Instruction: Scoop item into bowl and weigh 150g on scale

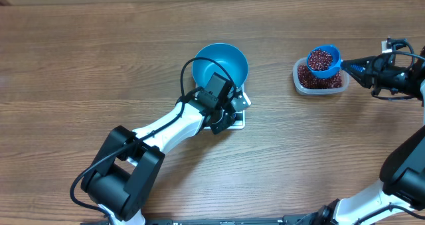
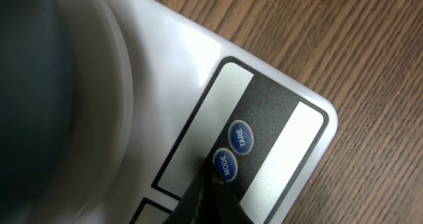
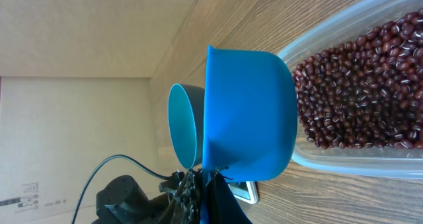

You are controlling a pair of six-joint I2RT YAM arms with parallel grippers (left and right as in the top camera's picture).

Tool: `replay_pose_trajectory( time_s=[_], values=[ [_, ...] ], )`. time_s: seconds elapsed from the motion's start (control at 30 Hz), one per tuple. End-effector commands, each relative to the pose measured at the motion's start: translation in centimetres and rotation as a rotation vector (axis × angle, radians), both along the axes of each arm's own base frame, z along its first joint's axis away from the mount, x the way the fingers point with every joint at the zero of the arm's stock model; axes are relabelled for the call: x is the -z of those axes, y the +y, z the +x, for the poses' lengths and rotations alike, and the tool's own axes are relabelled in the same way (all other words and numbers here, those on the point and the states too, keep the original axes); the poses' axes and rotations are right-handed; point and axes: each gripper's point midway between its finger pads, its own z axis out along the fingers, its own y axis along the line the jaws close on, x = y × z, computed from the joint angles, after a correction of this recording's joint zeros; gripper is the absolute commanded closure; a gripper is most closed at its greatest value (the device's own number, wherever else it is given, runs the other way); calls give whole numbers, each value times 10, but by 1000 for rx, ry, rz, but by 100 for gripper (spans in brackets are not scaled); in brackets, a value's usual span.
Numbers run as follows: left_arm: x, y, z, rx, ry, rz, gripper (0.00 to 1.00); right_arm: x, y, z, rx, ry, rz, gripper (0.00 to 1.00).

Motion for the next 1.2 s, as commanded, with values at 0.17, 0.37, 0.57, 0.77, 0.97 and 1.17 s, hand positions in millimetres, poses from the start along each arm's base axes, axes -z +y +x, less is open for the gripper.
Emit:
replay_pose_trajectory(
  time_s=[0.17, 0.37, 0.57, 0.77, 0.97, 1.17],
  values=[
    [18, 1, -8, -4, 47, 17, 96, -1, 2, 0, -5, -8, 23, 96],
    [21, 2, -9, -4, 51, 20, 96, -1, 2, 0, -5, -8, 23, 96],
    [23, 2, -10, -3, 56, 24, 96, -1, 2, 0, -5, -8, 23, 96],
    [22, 2, -9, -4, 56, 25, 96, -1, 2, 0, -5, -8, 23, 96],
    [13, 1, -9, -3, 77, 39, 96, -1, 2, 0, -5, -8, 23, 96],
    [7, 2, -13, 2, 106, 60, 96, -1, 2, 1, -5, -10, 21, 96]
  ],
)
